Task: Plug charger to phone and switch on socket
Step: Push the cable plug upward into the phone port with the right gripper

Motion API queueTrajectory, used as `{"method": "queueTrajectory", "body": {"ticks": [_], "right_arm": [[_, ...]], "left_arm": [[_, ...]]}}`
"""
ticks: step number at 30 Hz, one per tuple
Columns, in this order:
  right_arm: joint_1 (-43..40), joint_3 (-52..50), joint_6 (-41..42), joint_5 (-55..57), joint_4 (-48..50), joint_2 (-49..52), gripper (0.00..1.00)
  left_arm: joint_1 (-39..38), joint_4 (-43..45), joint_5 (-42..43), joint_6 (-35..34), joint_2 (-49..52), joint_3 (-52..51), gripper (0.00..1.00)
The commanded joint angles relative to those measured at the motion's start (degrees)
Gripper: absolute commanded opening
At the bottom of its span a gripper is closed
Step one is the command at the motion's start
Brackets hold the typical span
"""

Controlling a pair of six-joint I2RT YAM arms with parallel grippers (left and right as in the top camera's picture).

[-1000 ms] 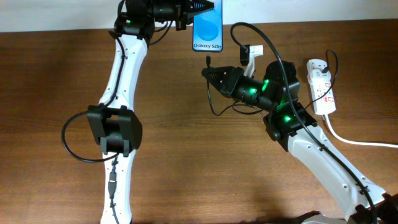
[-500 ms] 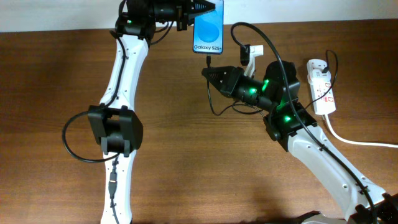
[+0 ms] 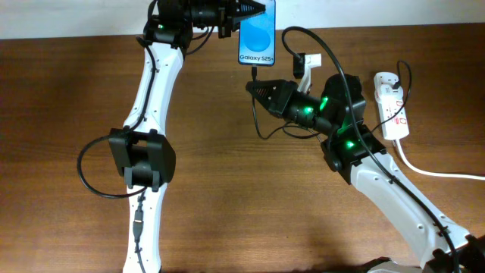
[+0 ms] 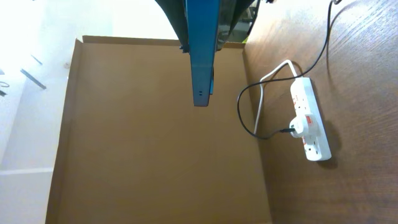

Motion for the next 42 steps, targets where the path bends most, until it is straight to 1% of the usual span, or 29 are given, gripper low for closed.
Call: {"method": "queueTrajectory", "body": {"ticks": [1, 4, 15, 19, 42], "right_arm": [[-0.3, 0.4, -0.4, 0.5, -0.2, 0.4, 0.04], [-0.3, 0.4, -0.4, 0.7, -2.3, 0.4, 0.04], [-0.3, 0.4, -1.0, 1.0, -1.1, 0.4, 0.04], [-1.7, 0.4, -1.0, 0.5, -0.9, 0.4, 0.04], [-0.5, 0.4, -1.0, 0.2, -0.7, 0.4, 0.04]], "left_arm": [[0.7, 0.3, 0.9, -1.0, -1.0, 1.0, 0.0], [0.7, 0.3, 0.9, -1.0, -1.0, 1.0, 0.0], [0.7, 0.3, 1.3, -1.0, -1.0, 1.0, 0.0], [0.7, 0.3, 1.3, -1.0, -1.0, 1.0, 0.0], [0.6, 0.3, 1.0, -1.0, -1.0, 1.0, 0.0]]}}
